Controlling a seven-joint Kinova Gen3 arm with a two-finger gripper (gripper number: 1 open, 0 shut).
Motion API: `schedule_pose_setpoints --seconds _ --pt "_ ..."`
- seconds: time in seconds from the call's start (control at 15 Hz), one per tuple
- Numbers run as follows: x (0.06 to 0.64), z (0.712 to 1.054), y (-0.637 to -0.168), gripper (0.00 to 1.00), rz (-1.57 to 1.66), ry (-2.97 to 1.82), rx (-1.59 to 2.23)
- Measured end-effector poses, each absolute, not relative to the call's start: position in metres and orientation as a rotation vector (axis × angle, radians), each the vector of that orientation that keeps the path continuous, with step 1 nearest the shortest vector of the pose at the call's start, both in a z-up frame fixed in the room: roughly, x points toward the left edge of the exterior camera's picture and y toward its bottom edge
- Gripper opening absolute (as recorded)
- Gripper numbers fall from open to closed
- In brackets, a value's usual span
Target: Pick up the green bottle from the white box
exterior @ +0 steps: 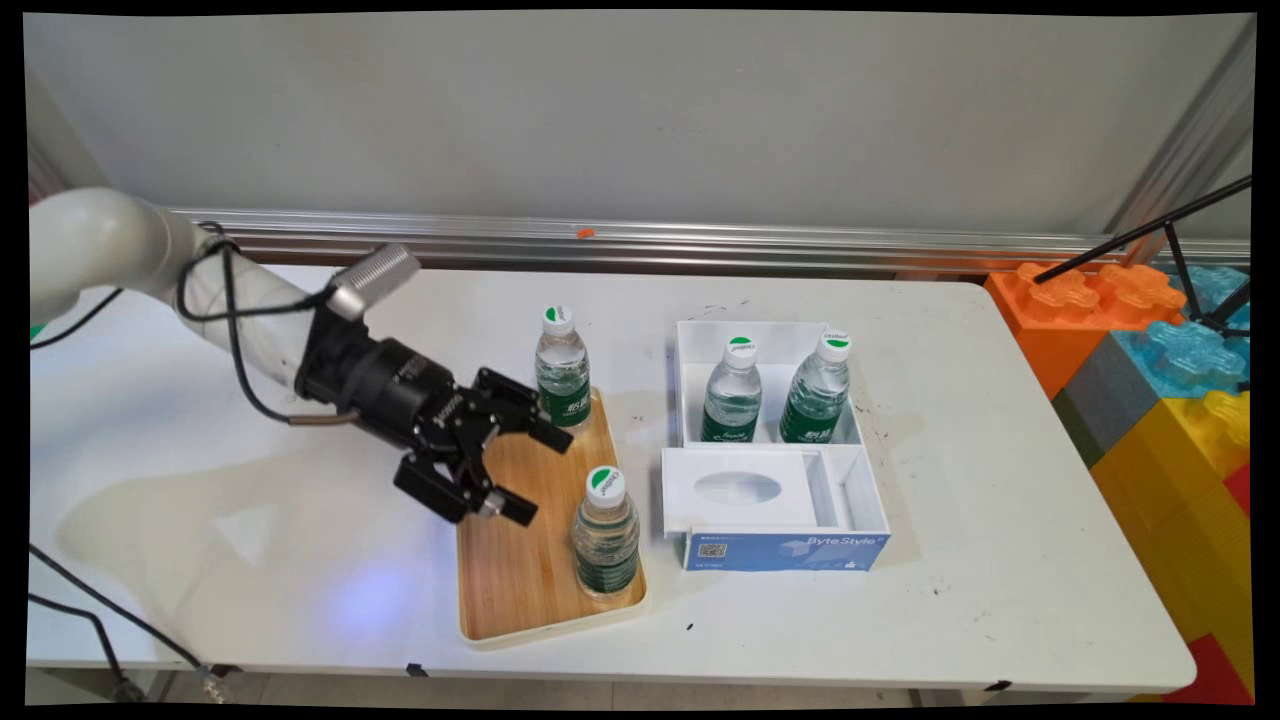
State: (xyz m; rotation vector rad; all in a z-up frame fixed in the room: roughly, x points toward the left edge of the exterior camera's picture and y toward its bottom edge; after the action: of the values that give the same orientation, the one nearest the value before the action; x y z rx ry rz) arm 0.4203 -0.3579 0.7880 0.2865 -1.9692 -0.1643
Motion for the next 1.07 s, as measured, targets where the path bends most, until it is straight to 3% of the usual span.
schedule_pose_setpoints --seconds 0.4,1.07 --pt "0.427 0.812 -0.383 1.0 -0.103 -1.96 0.278" --pt "0.413 0.82 -0.431 1.0 -0.003 -1.944 0.277"
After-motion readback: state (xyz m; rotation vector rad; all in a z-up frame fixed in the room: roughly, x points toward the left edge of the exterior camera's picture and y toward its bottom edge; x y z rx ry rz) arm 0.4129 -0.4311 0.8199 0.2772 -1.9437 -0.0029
